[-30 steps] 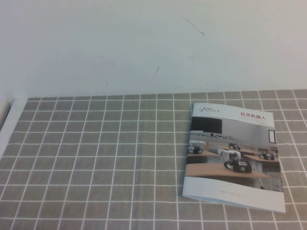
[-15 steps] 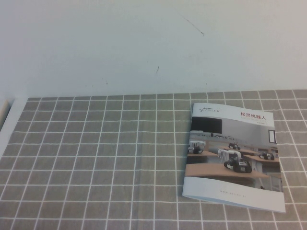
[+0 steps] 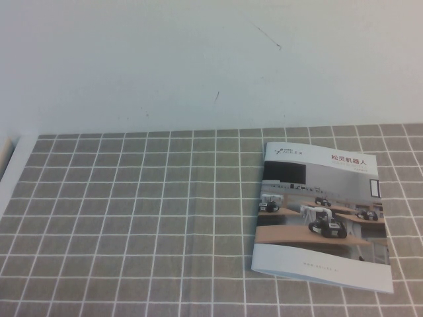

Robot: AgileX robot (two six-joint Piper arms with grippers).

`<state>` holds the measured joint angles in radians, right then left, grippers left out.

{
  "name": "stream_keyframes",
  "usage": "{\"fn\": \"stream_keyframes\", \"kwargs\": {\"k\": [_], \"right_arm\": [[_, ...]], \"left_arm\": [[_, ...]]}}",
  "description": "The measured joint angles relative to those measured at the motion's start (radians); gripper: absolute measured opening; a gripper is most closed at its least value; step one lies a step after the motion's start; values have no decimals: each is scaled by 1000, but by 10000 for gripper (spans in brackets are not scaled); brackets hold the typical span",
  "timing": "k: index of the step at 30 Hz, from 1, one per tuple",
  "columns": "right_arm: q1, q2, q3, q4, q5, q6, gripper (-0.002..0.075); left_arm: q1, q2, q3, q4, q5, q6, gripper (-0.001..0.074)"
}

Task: Close book
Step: 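Close the open booklet and leave it lying on the table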

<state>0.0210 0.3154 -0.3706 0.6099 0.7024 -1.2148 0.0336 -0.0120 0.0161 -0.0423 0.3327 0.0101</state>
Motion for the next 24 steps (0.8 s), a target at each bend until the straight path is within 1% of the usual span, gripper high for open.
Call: {"fn": "stream_keyframes", "kwargs": {"k": [1,5,7,9,14,18,20,21,22,23,24], "right_arm": [[-5,-23,15,-2,-21,-7,-3],[-13,-175,146,9,-255,42,-3],[-15,-240,220,41,-403,92,-3],[-15,-289,292,111,-534,143,-3],[-15,-327,390,326,-710,172,-3],[-15,-327,397,395,-772,166,-3],[-15,-327,397,390,-772,169,-3],[-15,-327,397,360,-772,196,-3],[-19,-327,397,311,-772,261,-3],[-26,-327,397,219,-771,364,-3],[-34,-327,397,65,-758,492,-3]], "left_arm": [[0,0,0,0,0,0,-2],[0,0,0,0,0,0,-2],[0,0,0,0,0,0,-2],[0,0,0,0,0,0,-2],[0,0,0,0,0,0,-2],[0,0,0,0,0,0,-2],[0,0,0,0,0,0,-2],[0,0,0,0,0,0,-2],[0,0,0,0,0,0,-2],[0,0,0,0,0,0,-2],[0,0,0,0,0,0,-2]]}}
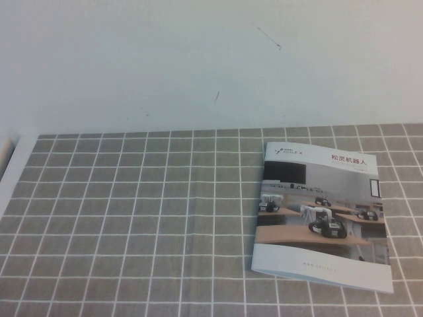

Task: Close book
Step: 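Close the open booklet and leave it lying on the table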

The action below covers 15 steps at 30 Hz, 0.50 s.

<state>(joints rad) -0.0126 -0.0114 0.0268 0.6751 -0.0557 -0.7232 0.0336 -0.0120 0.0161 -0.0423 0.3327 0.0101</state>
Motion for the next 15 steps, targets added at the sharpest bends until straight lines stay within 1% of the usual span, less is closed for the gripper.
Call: {"fn": "stream_keyframes", "kwargs": {"k": [1,3,5,6,9,12,15], "right_arm": [[-5,0,0,-117,13,111,-3],[-10,0,0,-386,69,386,-3],[-9,0,0,-550,153,567,-3],[-9,0,0,-631,221,624,-3],[-13,0,0,-723,370,676,-3],[-20,0,-2,-739,387,660,-3],[-20,0,-4,-721,398,599,-3]], "left_arm": [[0,0,0,0,0,0,-2],[0,0,0,0,0,0,-2],[0,0,0,0,0,0,-2],[0,0,0,0,0,0,-2],[0,0,0,0,0,0,-2],[0,0,0,0,0,0,-2],[0,0,0,0,0,0,-2]]}}
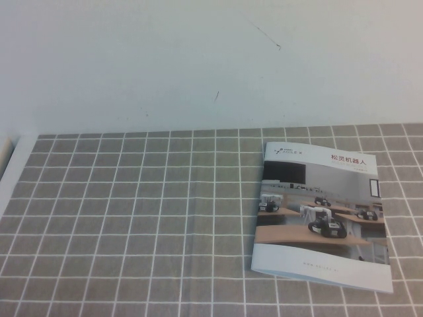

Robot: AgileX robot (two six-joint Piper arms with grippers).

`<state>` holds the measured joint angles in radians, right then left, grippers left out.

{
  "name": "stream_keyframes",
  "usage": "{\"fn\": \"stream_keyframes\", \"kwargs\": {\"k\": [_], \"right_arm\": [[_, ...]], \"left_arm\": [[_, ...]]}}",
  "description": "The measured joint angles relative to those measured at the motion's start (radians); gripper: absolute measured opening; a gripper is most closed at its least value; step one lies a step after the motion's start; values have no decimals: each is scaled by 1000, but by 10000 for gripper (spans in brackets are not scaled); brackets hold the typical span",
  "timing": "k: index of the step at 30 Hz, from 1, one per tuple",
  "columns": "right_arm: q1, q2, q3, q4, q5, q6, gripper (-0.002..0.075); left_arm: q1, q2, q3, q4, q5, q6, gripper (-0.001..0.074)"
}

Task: Close book
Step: 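Close the open booklet and leave it lying on the table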

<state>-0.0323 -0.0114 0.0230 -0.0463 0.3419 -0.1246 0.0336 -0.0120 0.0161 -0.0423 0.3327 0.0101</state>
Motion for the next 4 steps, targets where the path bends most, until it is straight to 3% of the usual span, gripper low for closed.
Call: {"fn": "stream_keyframes", "kwargs": {"k": [4], "right_arm": [[0,0,-1,33,6,-70,-3]], "left_arm": [[0,0,0,0,0,0,-2]]}}
